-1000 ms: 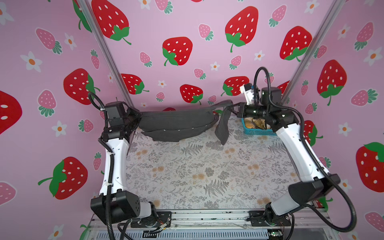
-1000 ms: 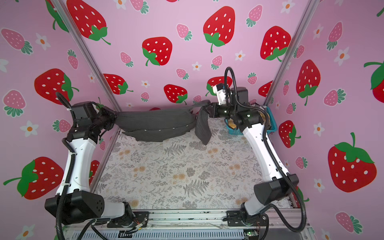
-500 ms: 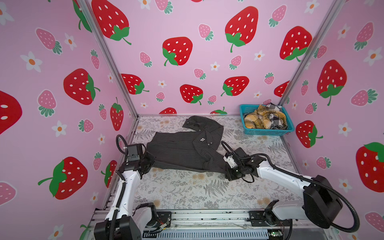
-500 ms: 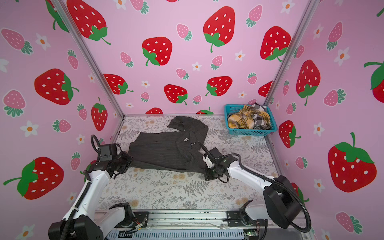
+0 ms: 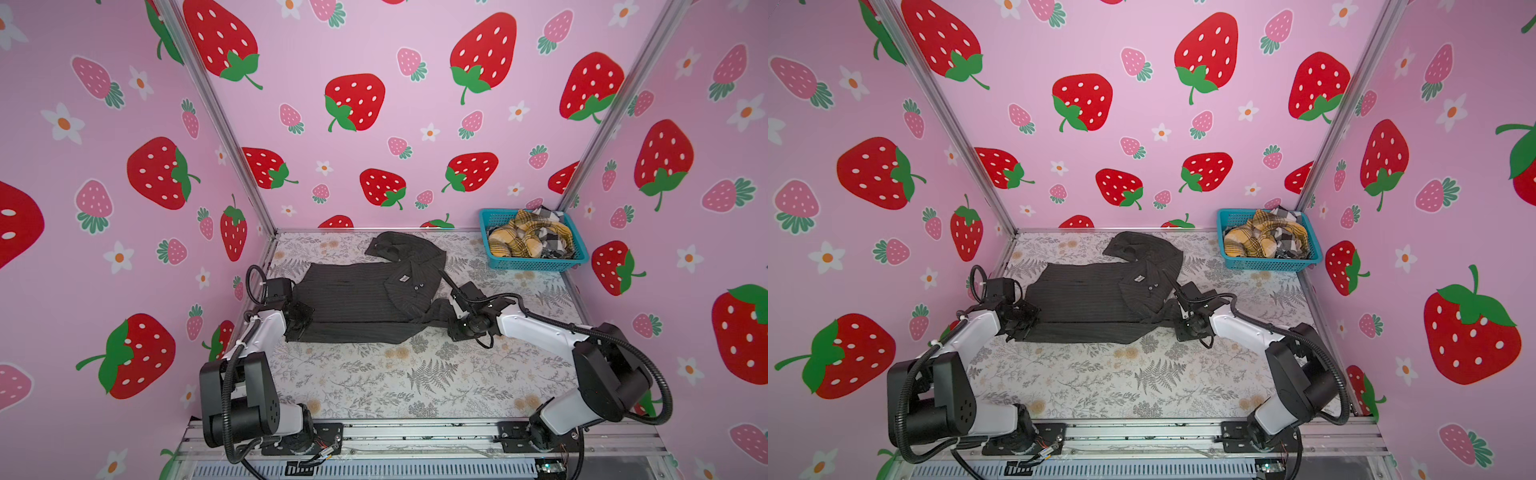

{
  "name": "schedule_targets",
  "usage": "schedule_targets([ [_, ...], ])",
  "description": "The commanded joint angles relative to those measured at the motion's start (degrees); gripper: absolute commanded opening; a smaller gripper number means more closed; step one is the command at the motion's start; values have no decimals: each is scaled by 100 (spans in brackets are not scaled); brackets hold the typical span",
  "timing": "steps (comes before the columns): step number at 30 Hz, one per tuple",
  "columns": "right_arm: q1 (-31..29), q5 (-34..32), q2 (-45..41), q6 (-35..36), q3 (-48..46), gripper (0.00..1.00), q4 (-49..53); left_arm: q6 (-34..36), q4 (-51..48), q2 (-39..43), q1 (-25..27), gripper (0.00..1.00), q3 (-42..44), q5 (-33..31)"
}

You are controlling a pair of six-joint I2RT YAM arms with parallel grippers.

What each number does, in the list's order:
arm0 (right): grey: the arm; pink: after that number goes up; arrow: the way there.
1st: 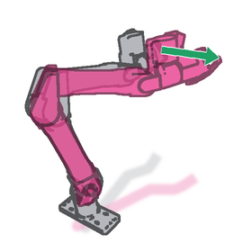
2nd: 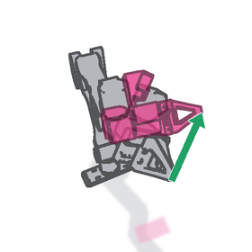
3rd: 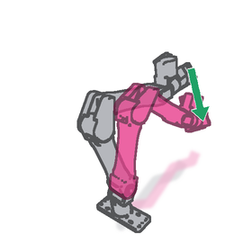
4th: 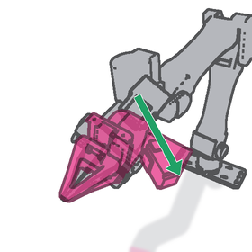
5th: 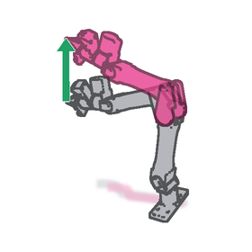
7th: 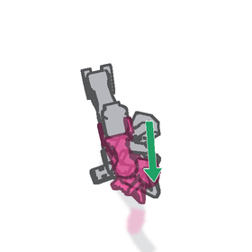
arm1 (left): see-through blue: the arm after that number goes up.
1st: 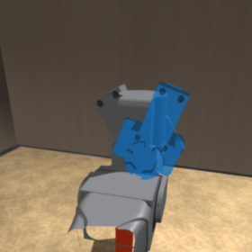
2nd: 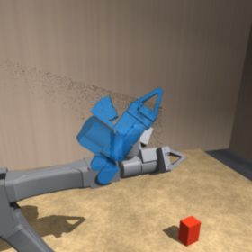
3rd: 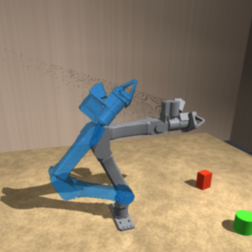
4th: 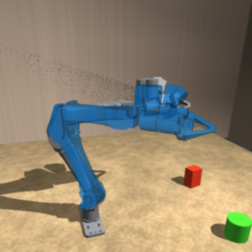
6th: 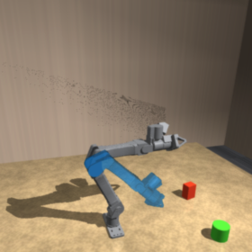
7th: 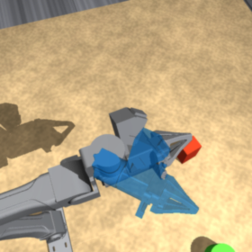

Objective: Fold and stack the long sleeve shirts

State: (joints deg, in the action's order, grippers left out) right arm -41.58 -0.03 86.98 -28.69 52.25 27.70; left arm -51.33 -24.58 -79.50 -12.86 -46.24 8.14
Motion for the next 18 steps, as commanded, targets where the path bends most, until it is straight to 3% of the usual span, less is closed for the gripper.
schedule_targets([
  [1, 138, -806, -797, -280, -33, 70, 590, 75, -16, 145, -78, 0, -201, -231],
  [4, 620, -536, -1243, -84, 23, 94, 311, 131, -38, 223, -77, 0, -175, -134],
  [6, 968, -207, -1047, 194, 156, 100, 84, 164, -64, 281, -76, 0, -132, -139],
  [11, 1538, 684, 204, 434, 753, 100, -231, 211, -90, 365, -83, 0, -16, -63],
  [15, 1539, 1285, 443, 451, 590, 100, -843, 185, -30, 392, -80, 0, 81, 140],
  [18, 1531, 2345, 625, 840, 399, 100, -1353, 185, 3, 368, -76, 0, 108, 170],
])
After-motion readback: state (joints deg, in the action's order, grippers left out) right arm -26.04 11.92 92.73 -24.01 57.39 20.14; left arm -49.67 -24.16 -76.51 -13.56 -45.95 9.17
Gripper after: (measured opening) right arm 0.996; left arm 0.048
